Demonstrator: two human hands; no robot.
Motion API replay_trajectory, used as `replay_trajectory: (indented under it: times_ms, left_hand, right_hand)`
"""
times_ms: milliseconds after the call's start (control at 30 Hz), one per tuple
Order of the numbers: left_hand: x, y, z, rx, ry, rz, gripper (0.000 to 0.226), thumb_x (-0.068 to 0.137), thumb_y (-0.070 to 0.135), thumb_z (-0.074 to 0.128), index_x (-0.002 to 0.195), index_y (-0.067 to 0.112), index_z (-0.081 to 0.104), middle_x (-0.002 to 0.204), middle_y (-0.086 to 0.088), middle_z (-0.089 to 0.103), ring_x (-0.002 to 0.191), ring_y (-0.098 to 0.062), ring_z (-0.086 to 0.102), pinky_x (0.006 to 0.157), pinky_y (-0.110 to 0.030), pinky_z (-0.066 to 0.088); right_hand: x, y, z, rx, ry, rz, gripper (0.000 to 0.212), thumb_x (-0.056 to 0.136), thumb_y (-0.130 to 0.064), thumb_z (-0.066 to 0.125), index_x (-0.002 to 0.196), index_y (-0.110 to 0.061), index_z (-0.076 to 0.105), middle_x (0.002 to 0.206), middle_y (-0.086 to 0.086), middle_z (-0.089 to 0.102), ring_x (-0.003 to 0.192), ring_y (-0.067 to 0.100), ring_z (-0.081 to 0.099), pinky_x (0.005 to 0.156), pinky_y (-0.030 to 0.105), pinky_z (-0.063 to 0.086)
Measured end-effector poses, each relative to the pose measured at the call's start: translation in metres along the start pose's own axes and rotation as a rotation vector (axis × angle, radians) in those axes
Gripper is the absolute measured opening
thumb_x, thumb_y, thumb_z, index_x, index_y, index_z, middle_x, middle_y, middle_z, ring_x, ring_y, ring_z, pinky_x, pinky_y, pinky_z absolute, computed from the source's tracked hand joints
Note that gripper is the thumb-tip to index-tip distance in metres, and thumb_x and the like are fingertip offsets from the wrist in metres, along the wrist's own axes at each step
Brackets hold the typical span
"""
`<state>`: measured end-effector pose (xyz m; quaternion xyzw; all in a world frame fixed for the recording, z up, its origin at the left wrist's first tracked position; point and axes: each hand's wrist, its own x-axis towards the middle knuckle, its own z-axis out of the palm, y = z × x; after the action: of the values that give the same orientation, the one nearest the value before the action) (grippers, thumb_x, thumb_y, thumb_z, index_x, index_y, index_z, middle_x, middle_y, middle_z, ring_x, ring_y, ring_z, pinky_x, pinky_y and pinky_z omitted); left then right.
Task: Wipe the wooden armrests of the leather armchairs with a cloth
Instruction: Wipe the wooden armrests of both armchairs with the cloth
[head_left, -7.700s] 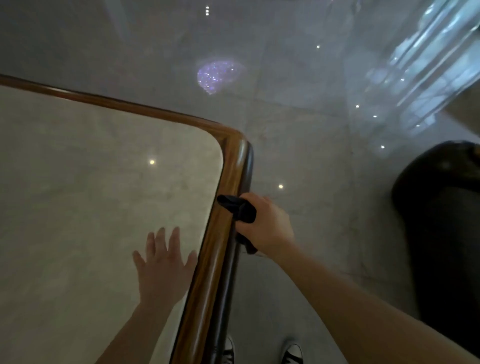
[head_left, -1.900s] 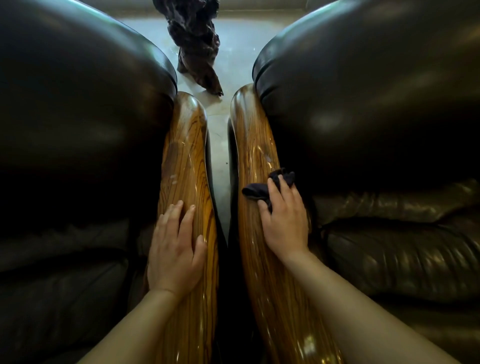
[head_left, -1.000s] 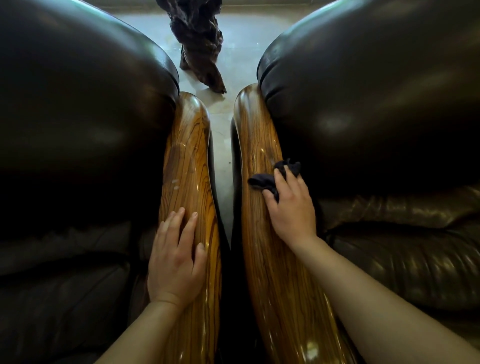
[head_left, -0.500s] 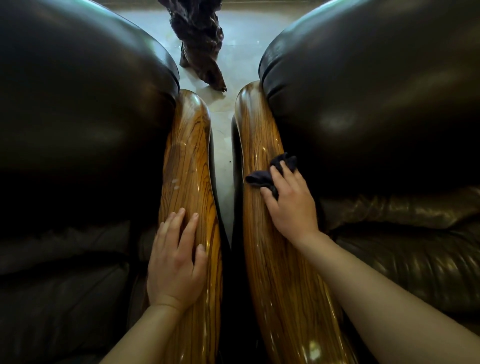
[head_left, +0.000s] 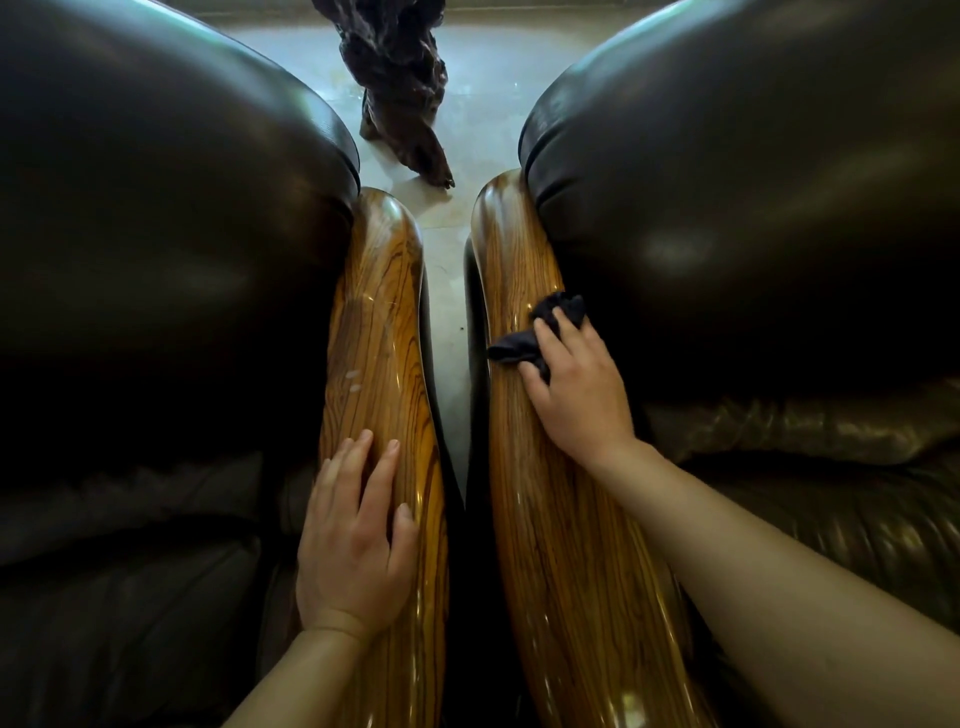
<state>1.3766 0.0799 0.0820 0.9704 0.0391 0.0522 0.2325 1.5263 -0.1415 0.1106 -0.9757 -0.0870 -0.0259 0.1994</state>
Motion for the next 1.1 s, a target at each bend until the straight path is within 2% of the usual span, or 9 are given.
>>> replay_trajectory:
  times_ms: [200,333,433,533,600,833,967,1033,1100]
  left_hand:
    - [0.0,0.0,-0.001,-0.002,-0.015,-0.015,0.058,0.091,0.038,0.037,0.148,0.027,0.032,0.156,-0.001,0.028,0.146,-0.019,0.02,0.114,-0.051,0.027]
    - [-0.001,0.0,-0.001,-0.002,-0.025,-0.014,0.058,0.092,0.039,0.037,0.148,0.027,0.031,0.157,-0.001,0.027,0.147,-0.019,0.018,0.115,-0.052,0.026]
    - [0.0,0.002,-0.001,0.008,-0.022,-0.012,0.058,0.091,0.038,0.038,0.148,0.026,0.032,0.156,-0.002,0.028,0.146,-0.02,0.019,0.115,-0.051,0.025]
    - [0.0,0.003,-0.001,0.01,-0.011,-0.012,0.058,0.091,0.037,0.038,0.147,0.024,0.034,0.156,-0.003,0.029,0.146,-0.021,0.021,0.114,-0.052,0.027]
    - [0.001,0.002,-0.001,0.009,-0.006,-0.014,0.057,0.091,0.037,0.038,0.147,0.024,0.035,0.155,-0.003,0.03,0.145,-0.021,0.022,0.113,-0.054,0.03]
    - [0.0,0.003,-0.001,0.011,-0.004,-0.008,0.057,0.091,0.037,0.038,0.146,0.023,0.036,0.154,-0.004,0.032,0.145,-0.022,0.024,0.112,-0.055,0.032]
    - [0.001,0.002,0.0,-0.008,-0.007,-0.002,0.058,0.091,0.037,0.038,0.146,0.023,0.037,0.155,-0.003,0.032,0.145,-0.021,0.024,0.112,-0.055,0.032]
    - [0.0,0.001,0.001,-0.013,-0.01,-0.007,0.057,0.091,0.037,0.038,0.147,0.023,0.037,0.155,-0.002,0.031,0.146,-0.02,0.022,0.112,-0.055,0.031]
    - [-0.001,0.001,0.0,-0.015,-0.01,-0.007,0.057,0.091,0.037,0.038,0.147,0.023,0.037,0.155,-0.003,0.031,0.146,-0.02,0.022,0.112,-0.055,0.031]
  right_hand:
    - [-0.04,0.008,-0.011,0.091,0.033,-0.245,0.043,0.087,-0.02,0.069,0.129,-0.015,0.064,0.13,0.006,0.063,0.123,0.027,0.052,0.103,0.046,0.045]
    - [-0.028,0.019,-0.027,0.204,0.077,-0.086,0.045,0.083,-0.02,0.073,0.127,-0.018,0.062,0.118,0.0,0.056,0.103,0.015,0.056,0.088,0.037,0.053]
    - [-0.017,0.005,-0.023,0.266,-0.024,-0.093,0.053,0.087,-0.037,0.069,0.137,-0.025,0.055,0.137,0.0,0.045,0.124,0.017,0.046,0.105,0.039,0.044]
    - [-0.018,0.0,-0.006,-0.017,-0.175,-0.284,0.058,0.095,-0.056,0.047,0.148,-0.034,0.042,0.164,-0.002,0.022,0.151,0.028,0.013,0.121,0.049,0.014]
    - [-0.008,0.007,-0.002,-0.098,-0.146,-0.335,0.057,0.099,-0.056,0.038,0.151,-0.031,0.038,0.165,-0.001,0.02,0.153,0.028,0.008,0.123,0.048,0.009]
    - [0.043,-0.013,0.004,-0.178,0.039,-0.148,0.046,0.096,-0.037,0.055,0.135,-0.015,0.059,0.142,0.01,0.054,0.13,0.033,0.041,0.107,0.045,0.037]
    - [0.026,-0.012,-0.005,0.024,0.044,-0.252,0.035,0.089,-0.031,0.067,0.121,-0.018,0.068,0.118,0.004,0.059,0.108,0.021,0.051,0.089,0.034,0.047]
    - [0.033,-0.005,-0.016,0.293,0.05,-0.063,0.041,0.088,-0.036,0.069,0.127,-0.025,0.062,0.118,-0.003,0.052,0.104,0.012,0.051,0.085,0.019,0.043]
    - [0.042,0.003,-0.025,0.509,0.063,0.142,0.044,0.089,-0.042,0.066,0.13,-0.03,0.057,0.12,-0.005,0.051,0.108,0.011,0.052,0.088,0.023,0.044]
